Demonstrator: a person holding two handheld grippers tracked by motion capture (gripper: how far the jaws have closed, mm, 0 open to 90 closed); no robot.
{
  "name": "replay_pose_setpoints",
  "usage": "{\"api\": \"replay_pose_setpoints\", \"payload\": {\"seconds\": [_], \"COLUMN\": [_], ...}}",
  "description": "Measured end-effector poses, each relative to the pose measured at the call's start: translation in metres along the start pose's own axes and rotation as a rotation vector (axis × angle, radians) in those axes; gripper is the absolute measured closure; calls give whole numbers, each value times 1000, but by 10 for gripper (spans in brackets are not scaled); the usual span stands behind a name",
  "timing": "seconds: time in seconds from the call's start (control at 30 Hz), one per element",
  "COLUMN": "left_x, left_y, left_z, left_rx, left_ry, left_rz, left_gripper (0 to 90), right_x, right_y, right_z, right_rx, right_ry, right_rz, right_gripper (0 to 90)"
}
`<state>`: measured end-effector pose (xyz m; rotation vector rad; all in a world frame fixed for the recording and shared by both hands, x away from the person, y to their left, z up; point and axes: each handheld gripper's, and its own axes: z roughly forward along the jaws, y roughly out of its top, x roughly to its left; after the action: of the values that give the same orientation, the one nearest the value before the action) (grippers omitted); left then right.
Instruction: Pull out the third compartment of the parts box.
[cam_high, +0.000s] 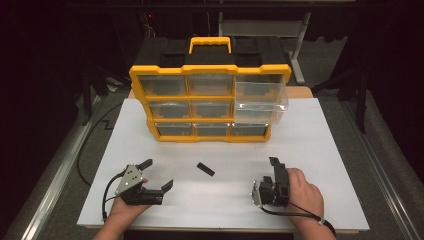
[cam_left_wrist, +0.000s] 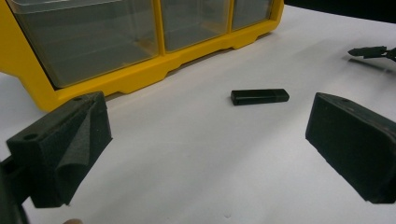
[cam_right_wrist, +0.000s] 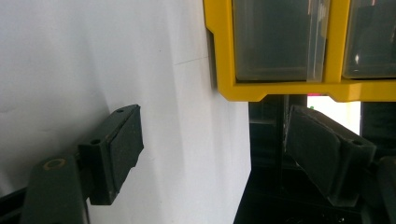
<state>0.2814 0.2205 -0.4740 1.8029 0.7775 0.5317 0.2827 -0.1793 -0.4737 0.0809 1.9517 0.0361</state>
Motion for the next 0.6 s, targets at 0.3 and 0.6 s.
{"api": "replay_pose_setpoints", "payload": {"seconds": [0.3,0.6], "left_x": [0,1], "left_y": [0,0], "left_z": [-1,0], "left_rx": [-3,-1], "left_ry": [2,3], "left_rz": [1,-4], "left_gripper": [14,14], "right_x": [-2,-4], "right_y": [2,2], "right_z": [-3,-5], "right_rx": [6,-6], "right_ry": [0,-33], "right_rz": [11,8], "right_gripper": [38,1]}}
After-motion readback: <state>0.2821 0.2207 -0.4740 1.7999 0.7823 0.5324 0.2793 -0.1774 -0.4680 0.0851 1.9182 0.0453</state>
